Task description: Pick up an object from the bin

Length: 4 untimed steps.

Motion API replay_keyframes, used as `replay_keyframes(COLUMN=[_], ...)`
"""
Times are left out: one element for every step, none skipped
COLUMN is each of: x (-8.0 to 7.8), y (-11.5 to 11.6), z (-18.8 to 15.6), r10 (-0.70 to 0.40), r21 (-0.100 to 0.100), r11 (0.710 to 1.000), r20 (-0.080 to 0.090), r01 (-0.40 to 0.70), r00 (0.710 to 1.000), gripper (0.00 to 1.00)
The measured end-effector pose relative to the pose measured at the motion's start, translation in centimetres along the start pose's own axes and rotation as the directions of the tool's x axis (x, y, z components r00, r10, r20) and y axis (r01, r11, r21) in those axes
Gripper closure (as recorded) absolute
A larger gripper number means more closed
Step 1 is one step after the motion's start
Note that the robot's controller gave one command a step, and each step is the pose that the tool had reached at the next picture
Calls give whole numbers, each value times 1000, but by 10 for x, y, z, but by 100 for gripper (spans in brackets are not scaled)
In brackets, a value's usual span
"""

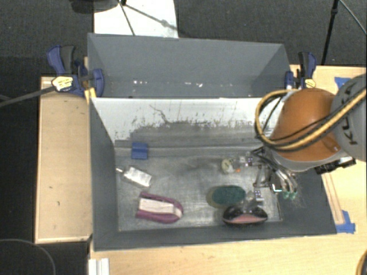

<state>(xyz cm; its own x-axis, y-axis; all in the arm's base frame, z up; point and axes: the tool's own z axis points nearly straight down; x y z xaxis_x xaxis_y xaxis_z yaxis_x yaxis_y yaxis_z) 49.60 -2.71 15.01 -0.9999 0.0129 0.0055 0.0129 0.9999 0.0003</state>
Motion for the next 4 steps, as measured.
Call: replay_keyframes(x=[-6,-28,-11,-6], y=[6,-9,1,-4], z=[24,22,77,79], r10=[-126,-461,-648,-645], r21=[4,5,12,5], r11=[992,887,761,764], r20=[42,10,26,4], r01=[126,461,648,645], r00=[991,887,761,764], gripper=[0,0,0,100])
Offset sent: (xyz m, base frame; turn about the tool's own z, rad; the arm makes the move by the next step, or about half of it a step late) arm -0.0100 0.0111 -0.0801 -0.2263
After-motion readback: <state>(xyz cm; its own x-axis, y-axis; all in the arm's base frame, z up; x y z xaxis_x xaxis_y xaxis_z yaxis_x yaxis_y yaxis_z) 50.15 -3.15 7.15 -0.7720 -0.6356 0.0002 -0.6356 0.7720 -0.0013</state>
